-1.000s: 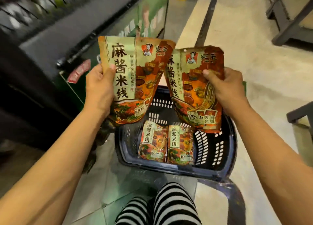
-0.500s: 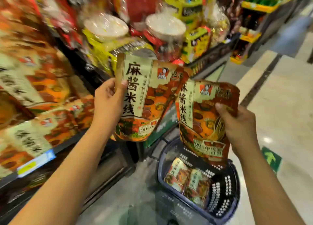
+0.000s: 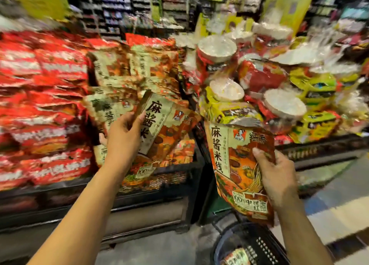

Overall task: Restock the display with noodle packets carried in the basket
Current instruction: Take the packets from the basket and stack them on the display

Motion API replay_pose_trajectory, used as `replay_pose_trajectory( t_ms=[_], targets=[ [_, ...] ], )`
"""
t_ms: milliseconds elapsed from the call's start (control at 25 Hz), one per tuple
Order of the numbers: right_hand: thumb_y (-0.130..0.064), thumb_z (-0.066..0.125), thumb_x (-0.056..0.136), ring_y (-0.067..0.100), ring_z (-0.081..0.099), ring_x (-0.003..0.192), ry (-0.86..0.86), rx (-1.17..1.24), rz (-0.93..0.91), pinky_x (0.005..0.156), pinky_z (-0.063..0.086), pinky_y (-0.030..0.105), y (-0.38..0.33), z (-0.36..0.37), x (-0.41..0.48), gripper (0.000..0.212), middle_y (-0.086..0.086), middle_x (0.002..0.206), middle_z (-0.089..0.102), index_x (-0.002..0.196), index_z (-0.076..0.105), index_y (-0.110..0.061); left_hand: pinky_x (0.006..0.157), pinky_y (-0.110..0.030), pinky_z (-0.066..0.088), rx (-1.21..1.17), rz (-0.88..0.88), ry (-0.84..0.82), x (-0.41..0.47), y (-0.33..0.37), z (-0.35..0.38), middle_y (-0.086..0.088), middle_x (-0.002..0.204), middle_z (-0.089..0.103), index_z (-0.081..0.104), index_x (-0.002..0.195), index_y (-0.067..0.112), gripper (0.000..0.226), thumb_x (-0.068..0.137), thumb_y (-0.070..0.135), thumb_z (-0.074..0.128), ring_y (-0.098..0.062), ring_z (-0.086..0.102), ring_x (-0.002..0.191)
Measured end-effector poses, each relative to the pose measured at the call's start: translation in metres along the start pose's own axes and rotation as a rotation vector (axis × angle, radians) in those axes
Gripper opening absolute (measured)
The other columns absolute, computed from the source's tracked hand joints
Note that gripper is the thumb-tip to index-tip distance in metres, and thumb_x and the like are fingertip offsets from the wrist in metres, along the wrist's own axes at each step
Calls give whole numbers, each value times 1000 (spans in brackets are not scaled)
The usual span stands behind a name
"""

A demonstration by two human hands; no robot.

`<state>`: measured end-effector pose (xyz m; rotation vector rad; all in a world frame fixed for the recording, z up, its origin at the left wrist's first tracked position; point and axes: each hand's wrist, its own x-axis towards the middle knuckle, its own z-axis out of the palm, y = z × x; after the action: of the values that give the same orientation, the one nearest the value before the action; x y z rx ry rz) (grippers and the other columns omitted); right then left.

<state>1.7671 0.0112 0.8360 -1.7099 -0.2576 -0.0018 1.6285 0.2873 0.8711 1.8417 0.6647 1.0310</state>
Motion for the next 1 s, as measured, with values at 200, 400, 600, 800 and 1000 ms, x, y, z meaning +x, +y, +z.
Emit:
replay_pose_trajectory(
  t_ms=[200,400,600,800,1000],
  targets=[
    [-22,65,93,14,69,78,-143,-15,-112,76,58,29,-5,36,15,11,-7,84,72,99,72,-16,90,-51,52,-26,-111,181,6,-27,-50,4,85,71,68,84,28,28,91,52,55,-26,68,91],
    [-24,64,95,29,71,86,-236,-74,-71,83,57,52,8,72,29,10,5,89,74,96,72,-19,84,-55,54,-26,-199,318,7,-45,-72,-6,86,70,64,77,27,26,99,36,54,-27,66,85],
    [-40,63,92,22,72,85,-317,-111,-106,82,58,48,0,116,45,20,1,92,75,97,71,-23,64,-30,44,-201,-230,377,35,-67,-81,7,76,61,62,80,24,24,100,34,54,-5,51,66],
    [-22,64,93,6,71,66,-273,85,-73,63,60,27,-39,173,90,7,-13,73,74,89,70,-23,93,-39,52,-419,-232,335,125,-77,-81,7,94,71,71,90,24,17,98,33,59,-12,64,90],
    [-18,63,94,4,71,68,-185,233,-144,59,56,20,-91,229,132,11,-14,74,75,85,70,-22,83,-42,53,-615,-112,275,226,-79,-86,3,92,70,72,100,22,17,98,30,57,-18,63,87]
  ],
)
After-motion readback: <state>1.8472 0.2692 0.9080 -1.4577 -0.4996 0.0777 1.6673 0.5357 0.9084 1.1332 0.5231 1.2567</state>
